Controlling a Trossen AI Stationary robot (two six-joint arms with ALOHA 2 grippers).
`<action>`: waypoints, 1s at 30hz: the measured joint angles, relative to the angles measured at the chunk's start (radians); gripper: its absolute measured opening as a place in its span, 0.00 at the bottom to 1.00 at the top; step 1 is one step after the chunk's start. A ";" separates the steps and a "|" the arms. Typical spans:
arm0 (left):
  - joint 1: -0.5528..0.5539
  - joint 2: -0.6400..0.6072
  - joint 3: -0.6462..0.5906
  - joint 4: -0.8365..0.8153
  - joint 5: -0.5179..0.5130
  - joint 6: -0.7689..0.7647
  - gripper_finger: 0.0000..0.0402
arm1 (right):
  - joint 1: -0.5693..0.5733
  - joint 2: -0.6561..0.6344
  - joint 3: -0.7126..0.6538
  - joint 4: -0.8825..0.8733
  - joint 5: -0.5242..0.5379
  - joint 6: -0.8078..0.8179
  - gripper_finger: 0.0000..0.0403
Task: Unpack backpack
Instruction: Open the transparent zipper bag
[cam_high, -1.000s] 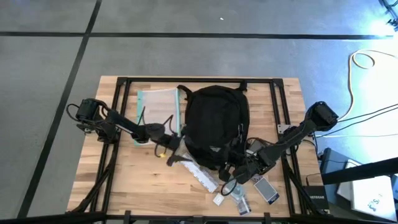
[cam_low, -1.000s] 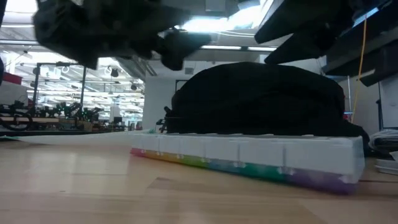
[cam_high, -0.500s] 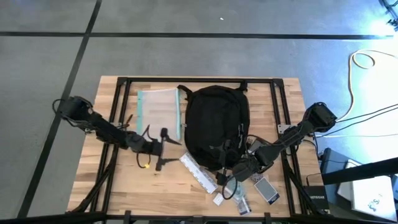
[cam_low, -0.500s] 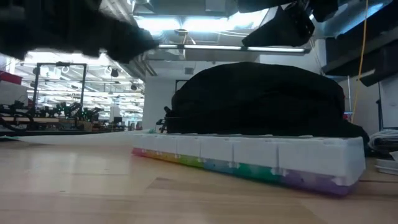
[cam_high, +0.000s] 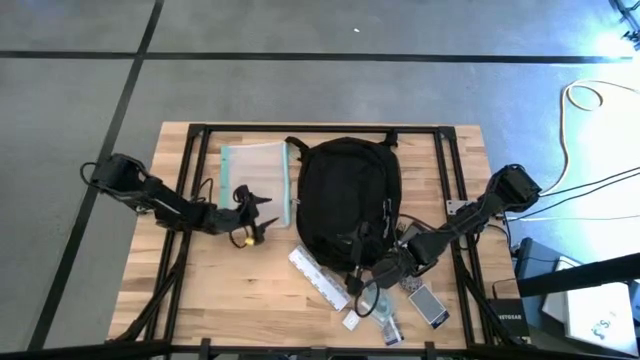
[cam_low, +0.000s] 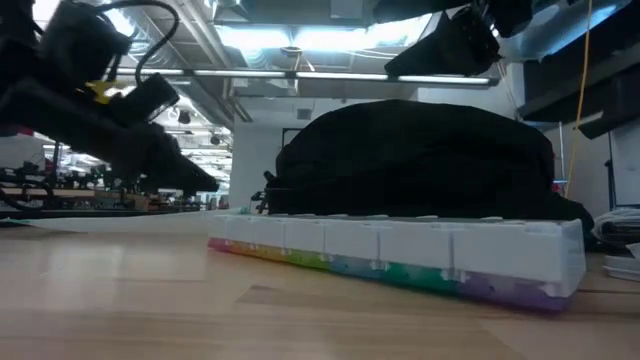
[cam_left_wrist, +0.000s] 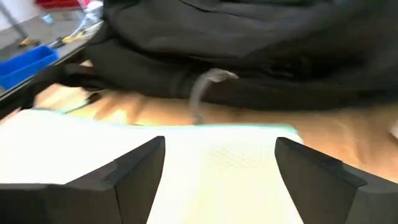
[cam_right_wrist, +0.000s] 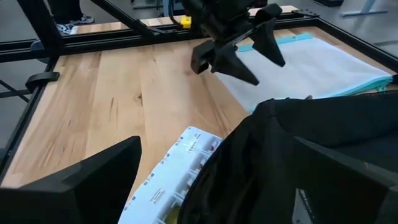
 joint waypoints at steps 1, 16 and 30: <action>0.017 0.000 0.002 -0.004 0.000 -0.012 0.72 | -0.006 0.002 0.000 0.004 0.000 0.000 0.97; 0.372 0.000 0.011 -0.160 0.271 -0.074 0.72 | -0.065 0.079 0.000 0.030 -0.064 0.017 0.97; 0.302 -0.003 0.008 -0.299 0.408 -0.212 0.72 | -0.070 0.079 0.000 0.031 -0.071 0.027 0.97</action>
